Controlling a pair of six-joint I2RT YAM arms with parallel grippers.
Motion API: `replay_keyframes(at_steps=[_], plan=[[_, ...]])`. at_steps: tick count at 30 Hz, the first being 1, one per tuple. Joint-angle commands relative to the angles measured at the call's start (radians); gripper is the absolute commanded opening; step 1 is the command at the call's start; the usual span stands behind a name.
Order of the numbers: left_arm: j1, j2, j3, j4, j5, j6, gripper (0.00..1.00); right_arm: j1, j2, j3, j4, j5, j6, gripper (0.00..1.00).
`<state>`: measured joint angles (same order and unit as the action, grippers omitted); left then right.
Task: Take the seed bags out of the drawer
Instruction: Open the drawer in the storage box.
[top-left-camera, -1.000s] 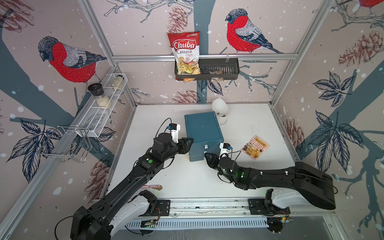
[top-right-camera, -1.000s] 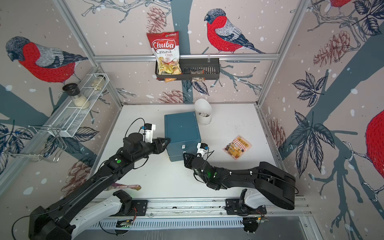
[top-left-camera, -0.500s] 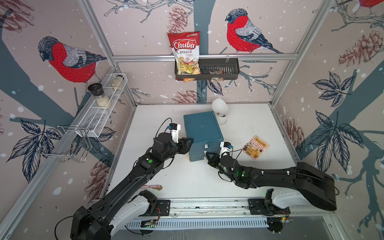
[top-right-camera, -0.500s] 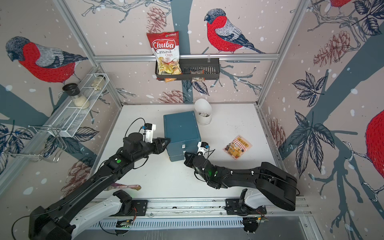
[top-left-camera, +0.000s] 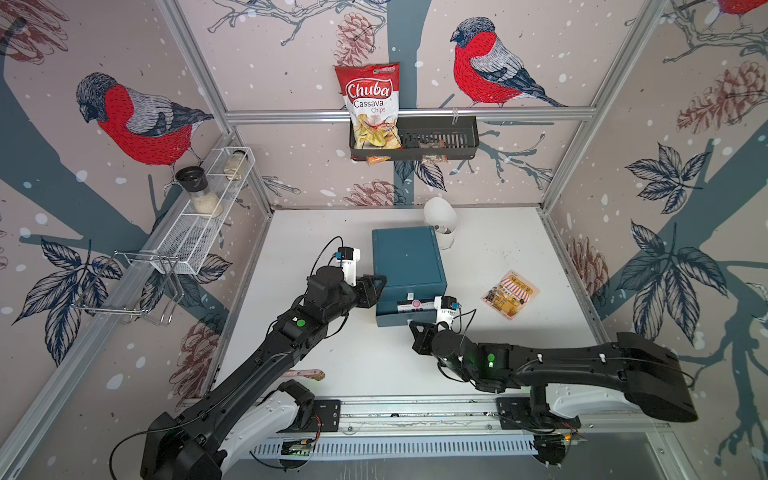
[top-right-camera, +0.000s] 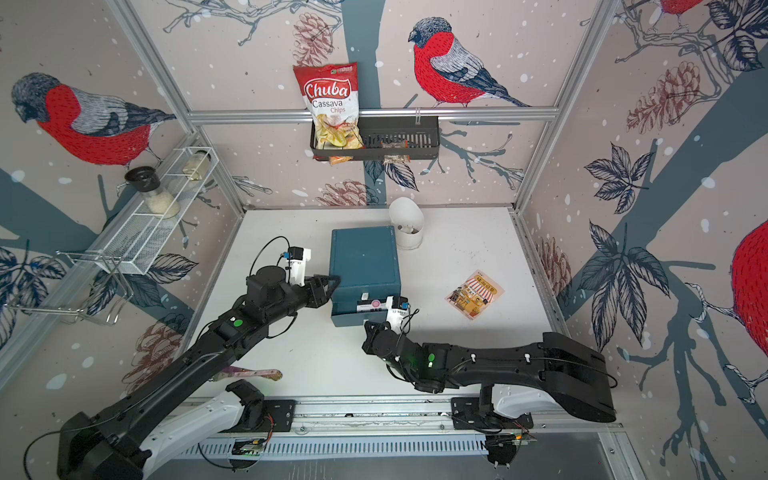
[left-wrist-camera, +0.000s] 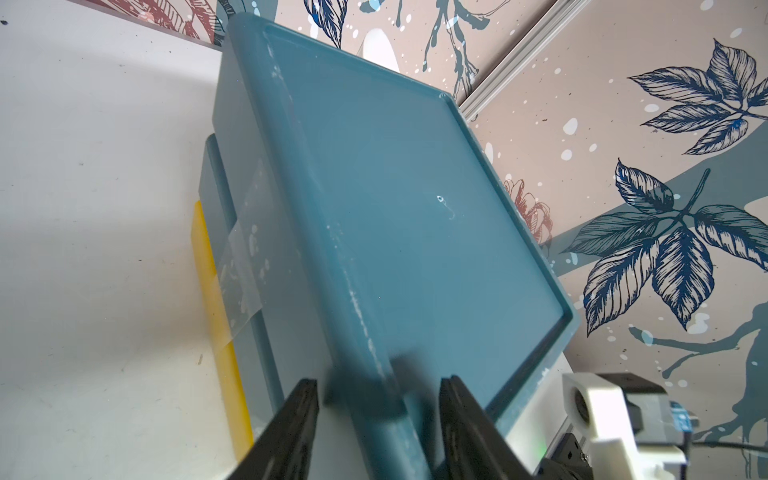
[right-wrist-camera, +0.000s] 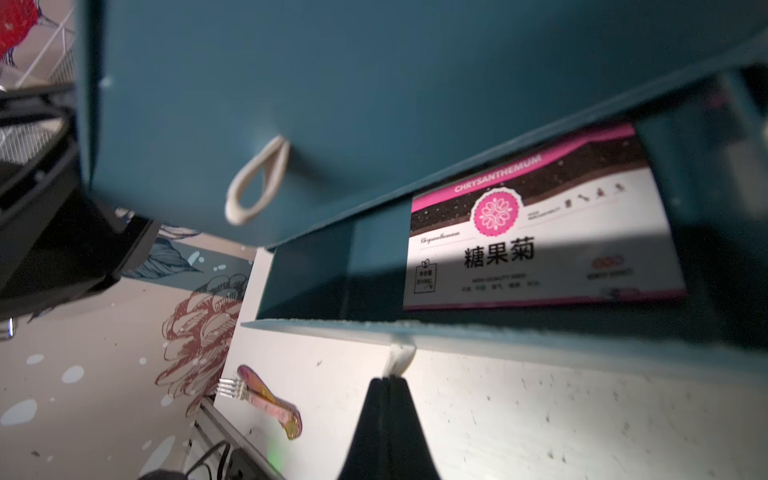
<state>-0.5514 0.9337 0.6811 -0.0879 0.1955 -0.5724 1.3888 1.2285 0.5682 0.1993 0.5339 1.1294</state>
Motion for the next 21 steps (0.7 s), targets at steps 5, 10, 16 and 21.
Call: replay_keyframes(at_steps=[5, 10, 16, 21], plan=[[0.004, 0.019, -0.015, -0.119, -0.023, 0.005, 0.52, 0.102, -0.078, 0.028, -0.27, 0.077, 0.081, 0.0], [0.006, 0.03, -0.017, -0.108, -0.033, -0.004, 0.54, 0.176, -0.068, 0.086, -0.397, 0.107, 0.113, 0.0], [0.007, 0.039, -0.021, -0.099, -0.037, -0.008, 0.54, 0.253, 0.009, 0.174, -0.537, 0.136, 0.168, 0.0], [0.008, 0.045, -0.021, -0.094, -0.032, -0.008, 0.54, 0.282, 0.051, 0.206, -0.586, 0.138, 0.19, 0.0]])
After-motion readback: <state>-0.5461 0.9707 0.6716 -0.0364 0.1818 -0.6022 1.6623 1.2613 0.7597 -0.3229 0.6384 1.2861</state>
